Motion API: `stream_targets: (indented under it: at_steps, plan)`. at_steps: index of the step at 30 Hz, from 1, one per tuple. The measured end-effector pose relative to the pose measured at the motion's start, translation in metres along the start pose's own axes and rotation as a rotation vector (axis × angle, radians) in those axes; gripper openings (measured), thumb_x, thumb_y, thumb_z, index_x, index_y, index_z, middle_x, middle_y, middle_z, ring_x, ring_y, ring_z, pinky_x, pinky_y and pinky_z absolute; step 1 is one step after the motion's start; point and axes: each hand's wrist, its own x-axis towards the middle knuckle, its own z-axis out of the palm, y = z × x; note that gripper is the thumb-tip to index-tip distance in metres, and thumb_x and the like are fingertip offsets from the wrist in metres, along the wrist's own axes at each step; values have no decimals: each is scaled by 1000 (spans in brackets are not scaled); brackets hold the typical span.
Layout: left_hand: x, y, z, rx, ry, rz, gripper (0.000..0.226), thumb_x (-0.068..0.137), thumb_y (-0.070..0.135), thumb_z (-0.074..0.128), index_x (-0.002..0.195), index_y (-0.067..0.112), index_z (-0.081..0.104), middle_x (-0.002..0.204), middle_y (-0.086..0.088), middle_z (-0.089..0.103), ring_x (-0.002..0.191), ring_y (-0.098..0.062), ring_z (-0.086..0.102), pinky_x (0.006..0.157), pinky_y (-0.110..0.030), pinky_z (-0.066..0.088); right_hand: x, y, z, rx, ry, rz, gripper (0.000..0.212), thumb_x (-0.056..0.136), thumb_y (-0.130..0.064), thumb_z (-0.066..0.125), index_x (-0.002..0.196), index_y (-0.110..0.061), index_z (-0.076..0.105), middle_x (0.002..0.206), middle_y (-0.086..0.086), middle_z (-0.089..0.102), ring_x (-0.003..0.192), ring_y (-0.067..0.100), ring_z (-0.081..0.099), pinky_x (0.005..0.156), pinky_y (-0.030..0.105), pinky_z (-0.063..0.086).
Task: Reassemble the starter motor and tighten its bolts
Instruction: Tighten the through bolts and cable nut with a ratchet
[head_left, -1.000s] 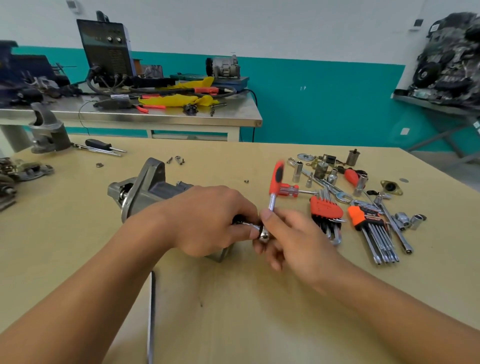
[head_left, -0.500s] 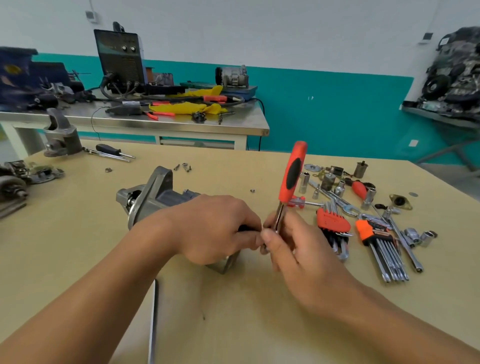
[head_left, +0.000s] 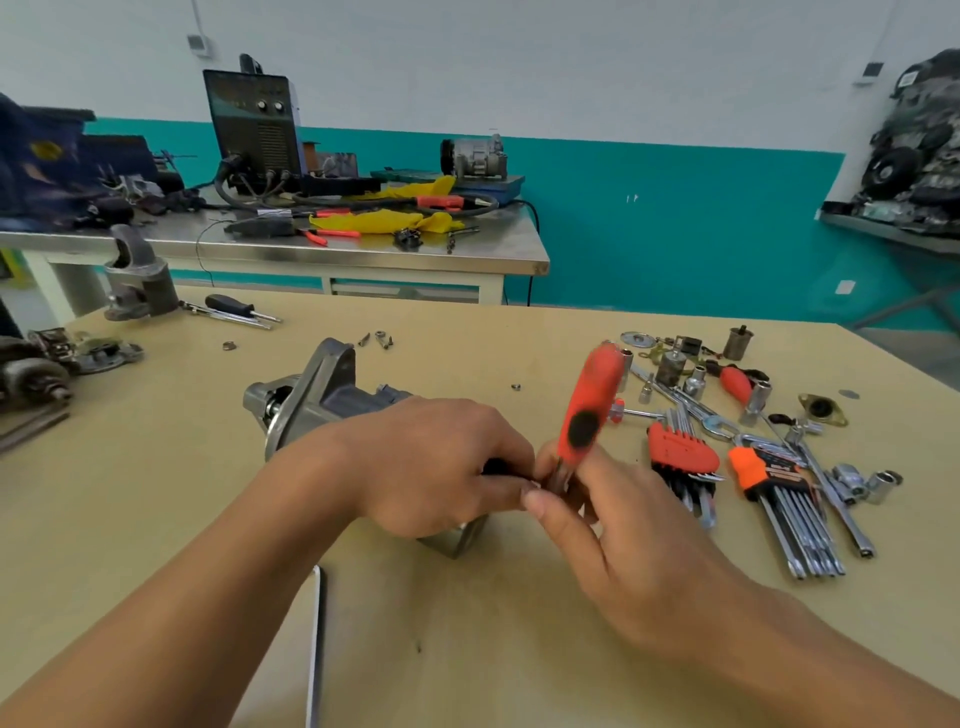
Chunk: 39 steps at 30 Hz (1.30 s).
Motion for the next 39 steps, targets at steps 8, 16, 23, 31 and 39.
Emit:
stream_targets:
  at_steps: [8,16,23,31,39]
  plan:
    - [-1,-3,1,-43,29,-2,16,98,44,57,103,34,69,87,13,66,83,-2,56,69,-23,44,16,-14,3,1166,-193,827,35,106,-32,42,91,-6,60,64,8,61,39,13,43,44,23,35]
    - [-1,-1,1,-36,24,2,21,99,48,49,103,34,65,93,14,62,85,-3,56,75,-28,44,6,-12,-1,406,-7,310,19,104,-36,45,95,-21,54,70,-2,66,49,11,54,47,27,42]
    - [-1,1,-1,-80,43,40,18,98,39,59,81,45,57,112,20,63,100,2,56,89,-26,45,10,-12,8,745,-199,663,22,106,-34,44,101,-16,55,68,3,71,45,16,55,43,23,39]
    - [-3,-7,1,-212,161,49,16,88,33,74,101,32,65,85,18,65,83,1,60,68,-10,43,10,-2,7,823,-5,447,29,100,-42,46,94,-14,50,69,3,68,50,16,52,49,21,42]
    - [-5,-5,4,-47,166,16,16,85,42,71,98,39,63,90,18,63,84,1,57,71,-20,48,6,3,11,736,-43,428,26,104,-37,43,93,-15,50,68,1,67,54,16,52,54,24,44]
